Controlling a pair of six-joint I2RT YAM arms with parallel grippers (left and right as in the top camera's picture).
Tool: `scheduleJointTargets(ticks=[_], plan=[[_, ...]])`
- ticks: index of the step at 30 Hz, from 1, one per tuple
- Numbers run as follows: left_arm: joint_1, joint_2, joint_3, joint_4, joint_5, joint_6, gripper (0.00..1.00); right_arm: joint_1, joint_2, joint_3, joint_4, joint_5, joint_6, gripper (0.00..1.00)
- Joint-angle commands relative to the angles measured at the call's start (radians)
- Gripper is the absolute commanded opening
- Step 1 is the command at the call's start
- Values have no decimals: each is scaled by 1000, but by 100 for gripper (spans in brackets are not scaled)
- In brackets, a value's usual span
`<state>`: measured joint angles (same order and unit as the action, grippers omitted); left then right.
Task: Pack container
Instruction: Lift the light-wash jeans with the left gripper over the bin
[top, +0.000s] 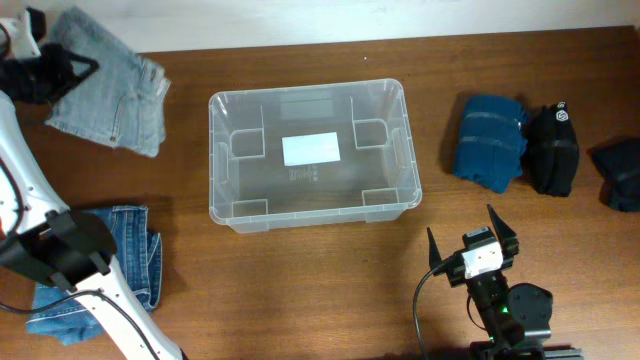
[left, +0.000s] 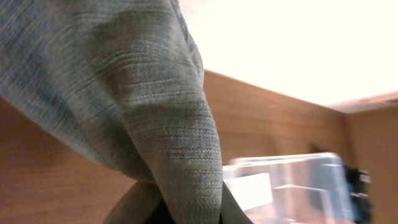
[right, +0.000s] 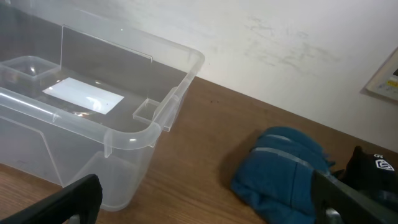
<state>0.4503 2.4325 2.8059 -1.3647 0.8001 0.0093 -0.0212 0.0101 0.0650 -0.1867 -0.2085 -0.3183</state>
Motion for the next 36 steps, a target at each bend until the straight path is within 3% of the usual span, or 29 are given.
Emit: scheduleJointTargets(ticks=[1, 7, 10, 15, 19, 23, 30, 36], plan=[[-48, -19, 160, -42, 219, -73, 1, -7, -6, -5, -6, 2, -3, 98], [-133, -19, 334, -122, 374, -154, 1, -7, -6, -5, -6, 2, -3, 99], [-188, -42, 333, -137, 418, -171, 1, -7, -6, -5, -6, 2, -3, 98], [-274, -70, 333, -200, 408, -172, 1, -7, -6, -5, -6, 2, -3, 98], [-321, -89, 333, -318, 303, -93, 1, -7, -6, -5, -6, 2, -3, 98], [-382, -111, 331, -323, 262, -65, 1, -7, -6, -5, -6, 2, -3, 98], [-605, -118, 312, -323, -115, -79, 1, -7, -6, -5, -6, 2, -3, 98], [-841, -118, 295, -323, -619, -163, 1, -7, -6, -5, -6, 2, -3, 98]])
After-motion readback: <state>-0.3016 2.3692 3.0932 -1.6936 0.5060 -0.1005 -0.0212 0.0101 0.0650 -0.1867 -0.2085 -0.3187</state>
